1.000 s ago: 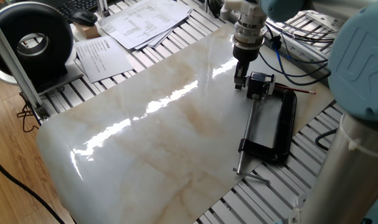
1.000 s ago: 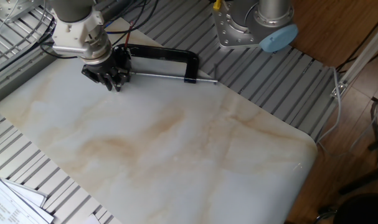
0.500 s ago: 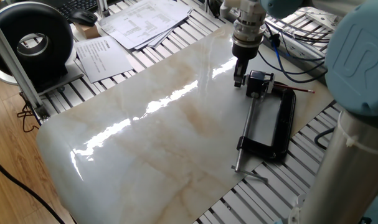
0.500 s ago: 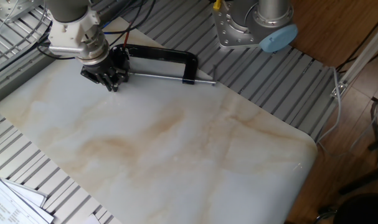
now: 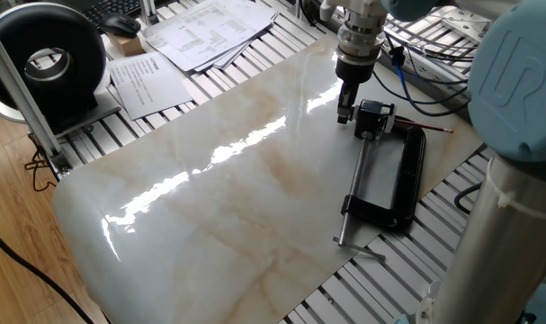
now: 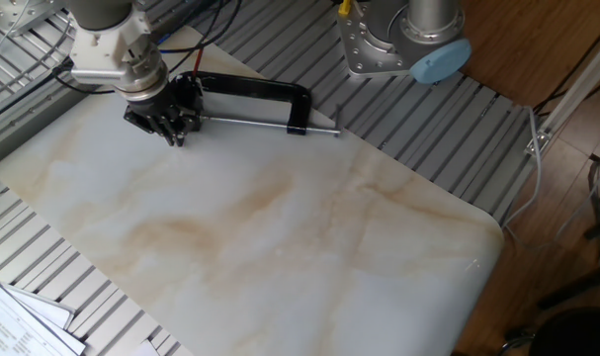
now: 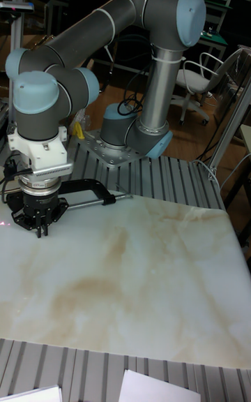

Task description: Sharpen the pencil with a pencil sharpener

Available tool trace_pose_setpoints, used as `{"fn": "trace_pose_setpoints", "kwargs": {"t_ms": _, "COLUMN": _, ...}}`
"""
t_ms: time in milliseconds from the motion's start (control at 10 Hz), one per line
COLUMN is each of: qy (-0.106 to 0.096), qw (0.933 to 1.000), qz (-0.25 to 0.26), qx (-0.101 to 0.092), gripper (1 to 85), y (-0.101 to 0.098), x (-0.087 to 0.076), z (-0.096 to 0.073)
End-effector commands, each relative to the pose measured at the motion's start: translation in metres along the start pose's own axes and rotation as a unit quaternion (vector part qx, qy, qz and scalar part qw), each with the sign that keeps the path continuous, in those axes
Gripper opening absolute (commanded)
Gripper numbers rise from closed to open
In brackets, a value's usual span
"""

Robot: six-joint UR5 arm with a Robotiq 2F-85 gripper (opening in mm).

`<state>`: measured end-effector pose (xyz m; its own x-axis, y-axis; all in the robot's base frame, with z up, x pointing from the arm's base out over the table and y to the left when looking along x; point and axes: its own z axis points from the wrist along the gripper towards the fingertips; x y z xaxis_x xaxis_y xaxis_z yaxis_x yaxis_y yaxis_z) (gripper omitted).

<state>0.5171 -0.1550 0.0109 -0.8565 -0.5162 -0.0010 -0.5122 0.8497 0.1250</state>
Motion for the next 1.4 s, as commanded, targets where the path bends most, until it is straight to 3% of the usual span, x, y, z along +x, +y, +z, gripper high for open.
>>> {"fn": "trace_pose_setpoints", "kwargs": {"t_ms": 0, "qy": -0.012, "qw": 0.9997, "qz": 0.017, "qx": -0.013, "gripper": 1.3, "y": 0.010, "x": -0.007, "z": 0.004}}
{"fn": "trace_pose_setpoints", "kwargs": {"t_ms": 500, "qy": -0.027, "qw": 0.9980, "qz": 0.038, "qx": -0.044, "gripper": 1.3, "y": 0.028, "x": -0.017, "z": 0.005}}
{"fn": "trace_pose_setpoints", "kwargs": {"t_ms": 800, "qy": -0.032, "qw": 0.9979, "qz": 0.040, "qx": -0.039, "gripper": 1.3, "y": 0.026, "x": -0.020, "z": 0.007}}
{"fn": "trace_pose_setpoints", "kwargs": {"t_ms": 900, "qy": -0.027, "qw": 0.9986, "qz": 0.035, "qx": -0.029, "gripper": 11.0, "y": 0.021, "x": -0.016, "z": 0.008}}
{"fn": "trace_pose_setpoints", "kwargs": {"t_ms": 1000, "qy": -0.027, "qw": 0.9991, "qz": 0.024, "qx": -0.023, "gripper": 34.0, "y": 0.017, "x": -0.013, "z": 0.009}}
{"fn": "trace_pose_setpoints", "kwargs": {"t_ms": 1100, "qy": -0.017, "qw": 0.9995, "qz": 0.023, "qx": -0.016, "gripper": 41.3, "y": 0.015, "x": -0.009, "z": 0.007}}
{"fn": "trace_pose_setpoints", "kwargs": {"t_ms": 1300, "qy": -0.010, "qw": 0.9997, "qz": 0.019, "qx": -0.007, "gripper": 45.3, "y": 0.018, "x": -0.009, "z": 0.004}}
